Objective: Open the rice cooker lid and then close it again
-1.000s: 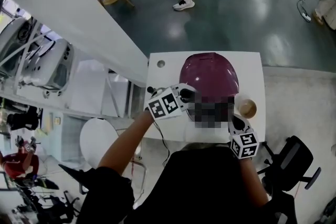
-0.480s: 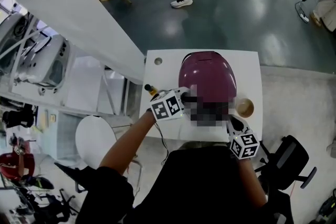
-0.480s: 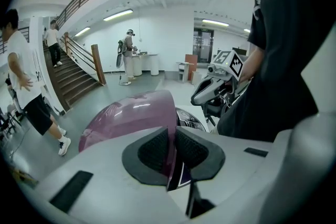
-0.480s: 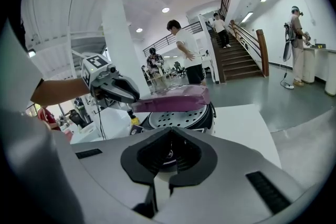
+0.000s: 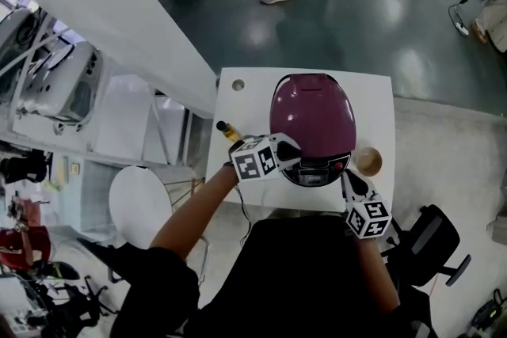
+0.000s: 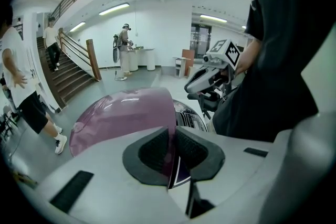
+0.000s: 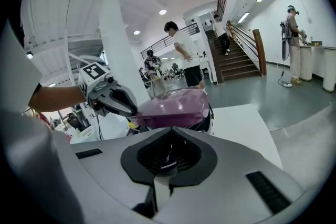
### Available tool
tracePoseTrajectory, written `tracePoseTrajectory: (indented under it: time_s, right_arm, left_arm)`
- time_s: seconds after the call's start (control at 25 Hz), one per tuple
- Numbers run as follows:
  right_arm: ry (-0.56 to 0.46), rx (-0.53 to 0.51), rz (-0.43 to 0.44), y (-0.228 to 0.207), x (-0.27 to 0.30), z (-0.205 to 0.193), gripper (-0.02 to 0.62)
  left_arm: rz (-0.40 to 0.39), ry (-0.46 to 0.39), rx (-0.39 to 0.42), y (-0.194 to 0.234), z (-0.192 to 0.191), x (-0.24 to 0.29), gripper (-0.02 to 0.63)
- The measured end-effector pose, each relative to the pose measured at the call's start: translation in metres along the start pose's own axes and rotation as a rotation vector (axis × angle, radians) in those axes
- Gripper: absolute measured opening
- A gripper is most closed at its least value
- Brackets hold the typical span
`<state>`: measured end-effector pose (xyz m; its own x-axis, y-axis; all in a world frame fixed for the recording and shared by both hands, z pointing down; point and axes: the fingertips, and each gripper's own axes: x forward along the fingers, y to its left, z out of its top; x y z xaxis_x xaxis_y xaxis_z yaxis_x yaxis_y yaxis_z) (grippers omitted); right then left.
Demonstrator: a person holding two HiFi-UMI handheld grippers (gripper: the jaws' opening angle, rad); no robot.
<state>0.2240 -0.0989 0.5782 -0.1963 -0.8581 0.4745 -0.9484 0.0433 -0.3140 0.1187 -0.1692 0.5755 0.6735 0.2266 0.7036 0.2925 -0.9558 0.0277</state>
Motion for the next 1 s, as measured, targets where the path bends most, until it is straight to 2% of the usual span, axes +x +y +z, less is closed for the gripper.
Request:
tracePoseTrajectory:
  time_s: [0.28, 1.0]
  right_arm:
    - [0.022, -0.008, 0.0, -0.005, 0.008, 0.002, 0.002]
    - [0.054, -0.01, -0.013, -0.019, 0.017, 0.001, 0.001]
  left_arm:
    - [0.001, -0.029, -0.07, 0.003, -0.005, 0.002, 0.015]
    - [-0.023, -0.011, -0.126, 0.0, -0.023, 0.023, 0.005]
